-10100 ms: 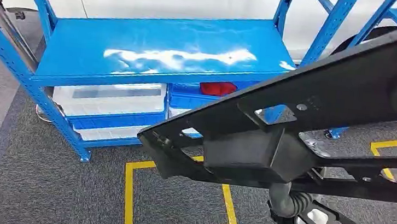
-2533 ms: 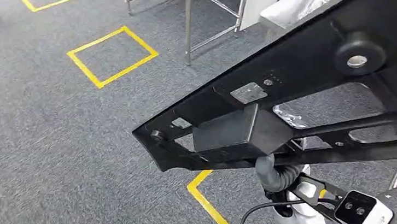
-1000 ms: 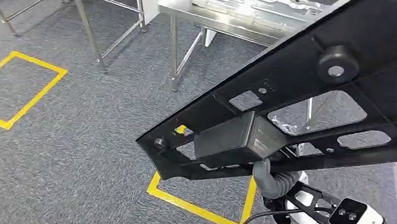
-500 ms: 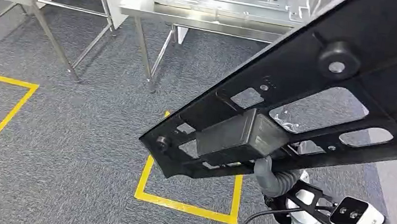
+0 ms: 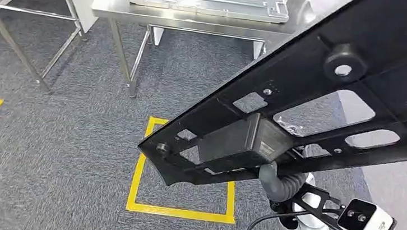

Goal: Take the parts from the cabinet and place them on the table.

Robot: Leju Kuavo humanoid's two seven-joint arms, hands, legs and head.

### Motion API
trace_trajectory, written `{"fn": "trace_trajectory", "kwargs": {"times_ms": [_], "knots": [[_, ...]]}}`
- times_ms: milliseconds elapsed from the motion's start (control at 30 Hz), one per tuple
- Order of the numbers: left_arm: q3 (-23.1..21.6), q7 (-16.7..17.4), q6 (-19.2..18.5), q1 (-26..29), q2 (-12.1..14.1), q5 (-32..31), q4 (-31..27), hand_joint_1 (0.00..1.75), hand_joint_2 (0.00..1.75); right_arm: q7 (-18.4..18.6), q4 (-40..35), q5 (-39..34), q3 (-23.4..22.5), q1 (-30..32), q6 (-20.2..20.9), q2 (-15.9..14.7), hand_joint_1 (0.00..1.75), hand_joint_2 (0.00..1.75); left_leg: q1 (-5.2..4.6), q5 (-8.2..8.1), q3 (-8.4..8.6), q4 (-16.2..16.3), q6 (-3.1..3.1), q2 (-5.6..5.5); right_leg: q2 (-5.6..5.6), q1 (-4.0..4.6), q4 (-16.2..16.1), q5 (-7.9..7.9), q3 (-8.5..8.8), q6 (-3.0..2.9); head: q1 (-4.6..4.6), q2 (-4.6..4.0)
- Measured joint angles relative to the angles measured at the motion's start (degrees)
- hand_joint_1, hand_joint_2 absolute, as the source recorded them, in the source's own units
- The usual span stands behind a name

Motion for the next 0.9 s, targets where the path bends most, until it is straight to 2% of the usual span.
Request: {"fn": "trace_trajectory", "kwargs": {"times_ms": [33, 67, 100, 133, 167, 200, 233, 267, 333, 367, 400, 433, 500, 533, 567, 600, 633, 700, 733, 767, 833, 900], "knots": [[0.0, 0.0, 0.0, 0.1, 0.0, 0.0, 0.0, 0.00, 0.00, 0.0, 0.1, 0.0, 0.0, 0.1, 0.0, 0.0, 1.75, 1.75, -0.11, -0.04, -0.04, 0.0, 0.06, 0.65, -0.11, -0.01, 3.5, -0.84, -1.76, 0.07, 0.00, 0.00], [0.0, 0.0, 0.0, 0.0, 0.0, 0.0, 0.0, 0.00, 0.00, 0.0, 0.2, 0.0, 0.0, 0.1, 0.0, 0.0, 1.75, 1.75, -0.18, -0.06, -0.01, 0.0, 0.07, 1.23, -0.19, 0.00, 3.7, -0.07, -1.92, 0.05, 0.00, 0.00], [0.0, 0.0, 0.0, 0.0, 0.0, 0.0, 0.0, 0.00, 0.00, 0.0, 0.2, 0.0, 0.0, 0.1, 0.0, 0.0, 1.75, 1.75, -0.29, -0.13, 0.05, 0.0, 0.09, 1.69, -0.26, 0.02, 1.2, 1.74, -0.68, -0.08, 0.00, 0.00], [0.0, 0.0, 0.0, -0.1, 0.0, 0.0, 0.0, 0.00, 0.00, 0.0, 0.2, 0.0, 0.0, 0.1, 0.0, 0.0, 1.75, 1.75, -0.36, -0.23, 0.20, 0.0, 0.04, 2.13, -0.55, 0.07, -3.3, 4.11, 1.67, -0.35, 0.00, 0.00], [0.0, 0.0, 0.0, -0.2, 0.0, 0.0, 0.0, 0.00, 0.00, 0.0, 0.2, 0.0, 0.0, 0.0, 0.0, 0.0, 1.75, 1.75, -0.48, -0.35, 0.44, 0.0, -0.06, 2.51, -1.28, 0.21, -9.2, 6.63, 4.85, -0.79, 0.00, 0.00], [0.0, 0.0, 0.0, -0.2, 0.0, 0.0, 0.0, 0.00, 0.00, 0.0, 0.2, 0.0, 0.0, -0.1, 0.0, 0.0, 1.75, 1.75, -0.56, -0.50, 0.63, 0.0, -0.24, 2.88, -3.41, 0.65, -14.0, 7.42, 7.26, -1.45, 0.00, 0.00], [0.0, 0.0, 0.0, -0.2, -0.1, 0.0, 0.0, 0.00, 0.00, 0.0, 0.2, 0.0, 0.0, -0.2, 0.0, 0.0, 1.75, 1.75, -1.04, -0.70, 0.55, 0.2, -0.56, 3.27, -4.26, 1.17, -14.5, 7.08, 7.48, -1.84, 0.00, 0.00], [0.0, 0.0, -0.1, -0.2, 0.0, 0.0, 0.0, 0.00, 0.00, 0.0, 0.2, 0.0, 0.0, -0.3, 0.0, 0.0, 1.75, 1.75, -0.85, -0.69, 0.49, 0.2, -0.81, 3.38, -3.35, 1.14, -14.5, 7.26, 7.31, -1.95, 0.00, 0.00], [0.0, 0.1, -0.3, -0.2, 0.0, 0.0, 0.0, 0.00, 0.00, 0.0, 0.2, 0.2, 0.0, -0.3, 0.0, 0.0, 1.75, 1.75, -0.77, -0.74, 0.71, 0.0, -1.35, 4.14, -2.55, 1.34, -14.5, 7.26, 7.12, -2.26, 0.00, 0.00], [0.0, 0.2, -0.4, -0.4, 0.0, 0.0, 0.0, 0.00, 0.00, 0.0, 0.2, 0.2, 0.0, -0.3, 0.0, 0.0, 1.75, 1.75, -1.08, -1.01, 0.78, 0.0, -1.72, 4.25, -2.27, 0.73, -15.2, 7.61, 7.41, -2.69, 0.00, 0.00], [0.0, 0.2, -0.7, -0.5, 0.1, 0.0, 0.0, 0.00, 0.00, 0.0, 0.1, 0.3, 0.0, -0.4, 0.0, 0.0, 1.75, 1.75, -0.70, -1.88, 0.48, 1.1, -2.00, 2.59, -2.13, 0.57, -15.5, 7.75, 7.65, -2.91, 0.00, 0.00], [0.0, 0.2, -1.1, -0.4, 0.1, 0.0, 0.0, 0.00, 0.00, 0.0, 0.1, 0.5, 0.0, -0.6, -0.1, 0.0, 1.75, 1.75, -0.62, -3.85, -0.80, 4.0, -2.14, 1.32, -2.09, 0.48, -15.5, 7.77, 7.70, -3.19, -0.02, 0.00], [0.0, 0.3, -1.6, -0.2, 0.2, 0.0, 0.0, 0.00, 0.00, 0.0, 0.1, 1.1, 0.0, -0.6, -0.2, 0.1, 1.75, 1.75, -0.32, -8.22, -5.32, 13.5, -2.59, 0.20, -1.59, 0.51, -15.5, 7.68, 7.68, -3.48, 0.00, 0.00], [0.0, 0.3, -1.8, 0.0, 0.2, 0.0, 0.0, 0.00, 0.00, 0.0, 0.1, 1.3, 0.0, -0.5, -0.3, 0.1, 1.75, 1.75, -0.27, -9.40, -7.39, 17.5, -2.77, 0.13, -1.29, 0.51, -15.5, 7.66, 7.65, -3.50, 0.00, 0.00], [0.0, 0.3, -1.9, 0.1, 0.2, 0.0, 0.0, 0.00, 0.00, 0.0, 0.1, 1.4, 0.0, -0.3, -0.4, 0.1, 1.75, 1.75, -0.19, -9.00, -8.30, 18.9, -2.94, 0.14, -1.02, 0.49, -15.4, 7.61, 7.71, -3.44, -0.02, 0.00], [0.0, 0.2, -2.1, 0.1, 0.2, 0.0, 0.0, 0.00, 0.00, 0.0, 0.1, 1.6, 0.0, -0.1, -0.5, 0.1, 1.75, 1.75, -0.08, -7.35, -7.81, 17.3, -3.01, 0.14, -0.75, 0.43, -15.4, 7.52, 7.85, -3.31, 0.00, -0.02], [0.0, 0.1, -2.3, 0.1, 0.2, 0.0, 0.0, 0.00, 0.00, 0.0, 0.1, 1.7, 0.0, 0.0, -0.6, 0.1, 1.75, 1.75, 0.06, -4.66, -6.08, 13.3, -3.03, 0.14, -0.51, 0.36, -15.3, 7.40, 8.00, -3.15, 0.00, 0.00], [0.0, -0.2, -2.4, 0.1, 0.3, 0.0, 0.0, 0.00, 0.00, 0.0, 0.0, 1.8, 0.0, 0.0, -0.8, 0.1, 1.75, 1.75, 0.40, 0.53, -1.36, 2.9, -3.01, 0.07, -0.14, 0.27, -14.8, 6.93, 8.23, -2.61, 0.00, 0.00], [0.0, -0.2, -2.4, 0.0, 0.3, 0.0, 0.0, 0.00, 0.00, 0.0, -0.1, 1.8, 0.0, 0.0, -1.0, 0.1, 1.75, 1.75, 0.10, -0.56, -0.62, 1.1, -2.78, -0.20, -0.02, 0.69, -14.4, 6.68, 8.02, -2.20, 0.00, -0.02], [0.0, -0.3, -2.4, 0.0, 0.3, 0.0, 0.0, 0.00, 0.00, 0.0, -0.1, 1.8, 0.0, 0.0, -1.1, 0.1, 1.75, 1.75, 0.11, -0.38, -0.69, 1.1, -1.98, -0.23, 0.22, 0.67, -14.3, 6.76, 7.77, -1.91, 0.00, 0.00], [0.0, -0.4, -2.4, 0.1, 0.3, 0.0, 0.0, 0.00, 0.00, 0.0, -0.1, 1.8, 0.0, 0.0, -1.0, 0.1, 1.75, 1.75, -0.20, -0.39, -0.84, 1.1, -1.34, -0.22, 0.22, 0.50, -14.5, 6.87, 7.75, -1.28, 0.00, 0.00], [0.0, -0.5, -2.5, 0.0, 0.3, 0.1, 0.0, 0.00, 0.00, 0.0, -0.2, 1.9, 0.0, 0.0, -1.1, 0.1, 1.75, 1.75, 0.20, 0.01, -0.36, 0.5, -0.42, -0.18, 0.13, 0.28, -14.1, 6.24, 7.89, -0.58, 0.00, 0.00]]}}
